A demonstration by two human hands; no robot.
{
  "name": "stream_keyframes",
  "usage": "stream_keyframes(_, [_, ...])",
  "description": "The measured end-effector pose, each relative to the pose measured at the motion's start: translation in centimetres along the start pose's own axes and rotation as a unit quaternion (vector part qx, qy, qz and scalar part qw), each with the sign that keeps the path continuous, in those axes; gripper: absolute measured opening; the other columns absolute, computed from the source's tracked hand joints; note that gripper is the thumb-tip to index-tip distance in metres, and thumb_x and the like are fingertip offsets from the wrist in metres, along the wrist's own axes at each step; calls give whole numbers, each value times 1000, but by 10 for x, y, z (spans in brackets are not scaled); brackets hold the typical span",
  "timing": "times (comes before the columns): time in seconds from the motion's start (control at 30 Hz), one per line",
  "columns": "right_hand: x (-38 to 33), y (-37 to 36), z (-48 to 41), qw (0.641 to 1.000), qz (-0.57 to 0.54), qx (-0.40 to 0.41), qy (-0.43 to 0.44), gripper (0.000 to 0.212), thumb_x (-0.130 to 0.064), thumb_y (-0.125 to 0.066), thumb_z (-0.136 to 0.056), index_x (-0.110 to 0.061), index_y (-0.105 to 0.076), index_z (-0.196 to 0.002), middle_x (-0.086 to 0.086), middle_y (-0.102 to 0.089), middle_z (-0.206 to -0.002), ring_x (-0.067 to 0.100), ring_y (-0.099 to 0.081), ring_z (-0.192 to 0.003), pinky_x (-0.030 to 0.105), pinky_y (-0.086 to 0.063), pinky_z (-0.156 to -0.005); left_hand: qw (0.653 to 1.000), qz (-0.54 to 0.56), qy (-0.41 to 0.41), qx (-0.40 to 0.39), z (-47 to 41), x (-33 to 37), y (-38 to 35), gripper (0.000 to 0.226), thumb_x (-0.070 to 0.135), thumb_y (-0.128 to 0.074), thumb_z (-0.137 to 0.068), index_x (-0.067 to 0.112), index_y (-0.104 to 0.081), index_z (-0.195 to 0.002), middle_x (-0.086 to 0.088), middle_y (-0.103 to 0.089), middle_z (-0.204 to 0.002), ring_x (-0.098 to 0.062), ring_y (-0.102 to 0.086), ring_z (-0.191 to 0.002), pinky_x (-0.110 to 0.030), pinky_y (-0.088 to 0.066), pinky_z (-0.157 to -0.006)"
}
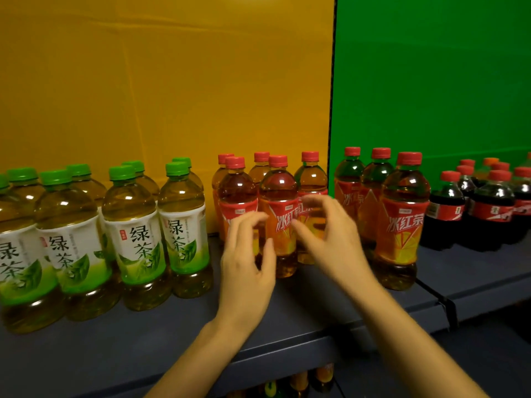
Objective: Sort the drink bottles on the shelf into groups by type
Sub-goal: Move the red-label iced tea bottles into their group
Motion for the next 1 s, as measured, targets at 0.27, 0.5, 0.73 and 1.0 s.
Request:
stream_keyframes(0.27, [-27,100,-81,993,27,-65,90,19,-22,-58,-89,-23,-61,-108,-9,-63,-101,1,-59,-93,14,-46,-85,996,-19,-47,-74,-60,34,-28,29,12,-63,-84,10,-53,-112,5,-49,-108,-3,-45,-105,-4,-33,-89])
stream_keyframes(0.5, [32,146,-177,993,-42,-101,50,15,-15,-56,-90,-21,-60,-103,-4,-64,-94,7,-57,-88,22,-45,-82,950,-247,-50,-182,-134,47,-52,75,45,-69,-75,10,-35,-133,-4,-44,-133,-20,-42,-123,-34,-37,-102])
stream_keyframes(0.73, [107,129,-220,954,-36,-290,-65,21,-17,-53,-92,-10,-56,-112,12,-59,-118,16,-56,-98,31,-46,-94,813,-356,74,-455,-189,37,-81,95,42,-84,-57,17,-34,-133,-6,-50,-131,-24,-52,-114,-39,-48,-93])
stream_keyframes(1.0, [144,99,-212,838,-69,-534,-92,33,-32,-58,-80,-13,-60,-108,2,-71,-99,11,-68,-85,31,-52,-83,776,-254,132,-563,-213,26,-95,61,21,-85,-59,21,-53,-110,-1,-63,-106,-18,-64,-90,-23,-55,-66])
Point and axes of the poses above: each hand's wrist, its own z-axis away from the middle knuckle, its own y-axis out of the back of the hand, x = y × z, the point moved 1 cm from there along -z, towards the middle knuckle
